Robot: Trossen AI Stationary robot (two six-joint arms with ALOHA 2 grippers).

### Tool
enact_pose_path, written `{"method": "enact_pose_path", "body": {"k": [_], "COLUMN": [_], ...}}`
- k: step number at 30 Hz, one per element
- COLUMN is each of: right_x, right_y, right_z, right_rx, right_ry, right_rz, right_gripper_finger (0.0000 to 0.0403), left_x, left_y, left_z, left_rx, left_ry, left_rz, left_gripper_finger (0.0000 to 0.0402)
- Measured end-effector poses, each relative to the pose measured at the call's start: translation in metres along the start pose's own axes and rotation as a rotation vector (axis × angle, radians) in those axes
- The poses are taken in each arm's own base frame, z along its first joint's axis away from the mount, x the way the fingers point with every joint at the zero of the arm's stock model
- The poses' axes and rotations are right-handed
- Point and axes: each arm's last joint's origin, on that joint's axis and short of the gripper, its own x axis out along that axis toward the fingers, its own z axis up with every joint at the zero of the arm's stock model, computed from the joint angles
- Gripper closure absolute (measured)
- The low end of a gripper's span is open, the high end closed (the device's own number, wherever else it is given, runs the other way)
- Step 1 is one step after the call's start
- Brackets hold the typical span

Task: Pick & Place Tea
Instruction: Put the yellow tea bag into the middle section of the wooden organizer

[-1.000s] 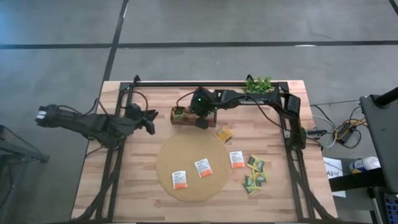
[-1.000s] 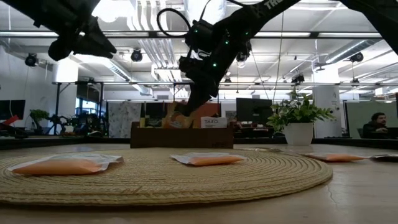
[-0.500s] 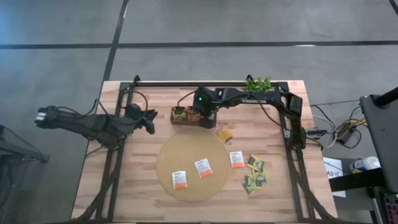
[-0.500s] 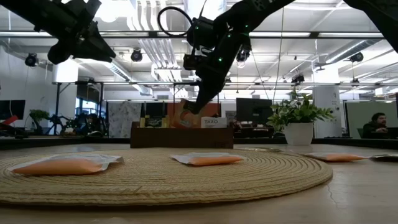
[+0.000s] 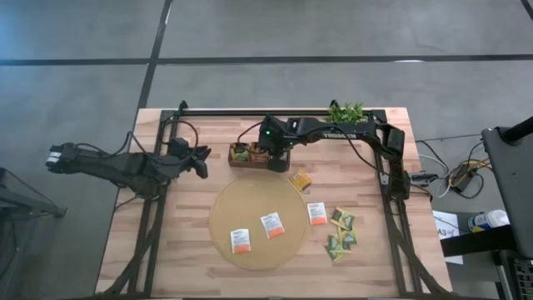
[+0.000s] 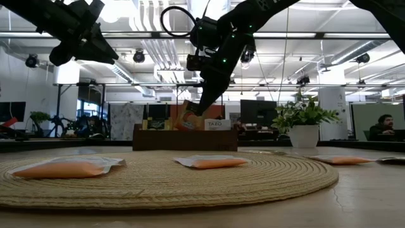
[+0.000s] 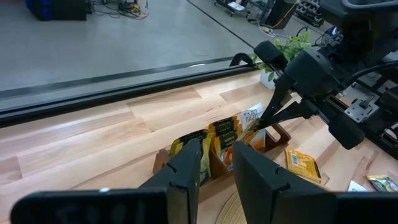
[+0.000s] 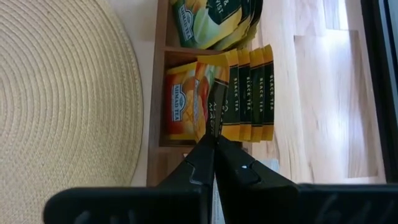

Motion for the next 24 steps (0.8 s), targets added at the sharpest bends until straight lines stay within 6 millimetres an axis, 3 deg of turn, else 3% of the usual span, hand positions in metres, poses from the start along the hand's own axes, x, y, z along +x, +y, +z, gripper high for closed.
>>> {"method": "enact_pose_path", "body": {"k": [12,16,24], "right_x": [0.001,0.011,0.020], "right_y": [-0.001,0.000,-0.007], "right_z": [0.004,0.003,0.029], "right_rx": [-0.033,-0.062,-0.044], "right_ry": [-0.046,0.043,0.154], "right_rz": [0.000,0.024,0.050], "right_gripper_finger": [0.0394,0.0394,0.0394], "left_x": [0.000,0.000,0.002], "left_y": [0.000,-0.001,-0.002], "left_z": [0.000,-0.001,-0.002], "left_rx": [0.000,0.003,0.010], "left_ry": [0.005,0.016,0.026], "left_rz": [-0.005,-0.012,-0.013], "left_gripper_finger": [0.0314,0.0314,0.0314]}}
